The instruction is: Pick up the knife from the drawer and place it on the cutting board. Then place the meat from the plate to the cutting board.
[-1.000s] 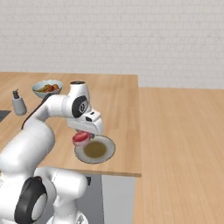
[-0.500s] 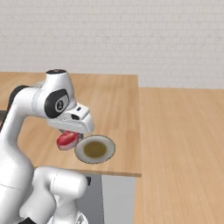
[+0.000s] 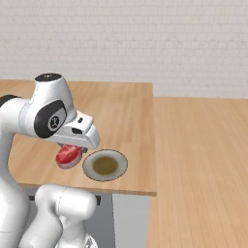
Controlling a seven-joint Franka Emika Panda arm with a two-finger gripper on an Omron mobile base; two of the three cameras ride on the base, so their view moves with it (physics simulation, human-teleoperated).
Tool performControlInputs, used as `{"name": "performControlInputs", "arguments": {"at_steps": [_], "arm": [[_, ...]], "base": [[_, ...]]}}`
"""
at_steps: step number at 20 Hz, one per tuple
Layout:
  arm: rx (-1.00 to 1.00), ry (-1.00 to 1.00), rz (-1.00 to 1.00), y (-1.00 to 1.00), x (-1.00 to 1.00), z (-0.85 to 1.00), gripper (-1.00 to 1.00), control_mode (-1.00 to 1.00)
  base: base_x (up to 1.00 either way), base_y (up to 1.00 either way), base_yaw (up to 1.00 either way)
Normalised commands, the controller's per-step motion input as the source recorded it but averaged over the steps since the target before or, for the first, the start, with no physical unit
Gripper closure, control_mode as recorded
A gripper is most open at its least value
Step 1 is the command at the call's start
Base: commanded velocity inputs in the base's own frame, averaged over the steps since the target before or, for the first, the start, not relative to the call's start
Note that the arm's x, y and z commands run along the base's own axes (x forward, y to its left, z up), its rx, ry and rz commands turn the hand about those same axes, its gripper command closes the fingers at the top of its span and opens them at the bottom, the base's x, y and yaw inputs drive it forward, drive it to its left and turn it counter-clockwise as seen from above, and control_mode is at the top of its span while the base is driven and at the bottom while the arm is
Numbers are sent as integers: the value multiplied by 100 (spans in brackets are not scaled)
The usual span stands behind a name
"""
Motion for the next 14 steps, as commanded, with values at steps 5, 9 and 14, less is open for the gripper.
{"name": "performControlInputs", "arguments": {"at_steps": [5, 9, 14], "arm": [[0, 0, 0, 0, 0, 0, 100, -100], [0, 0, 0, 0, -1, 0, 100, -100], [0, -1, 0, 0, -28, 0, 100, -100]], "base": [[0, 0, 0], [0, 0, 0], [0, 0, 0]]}}
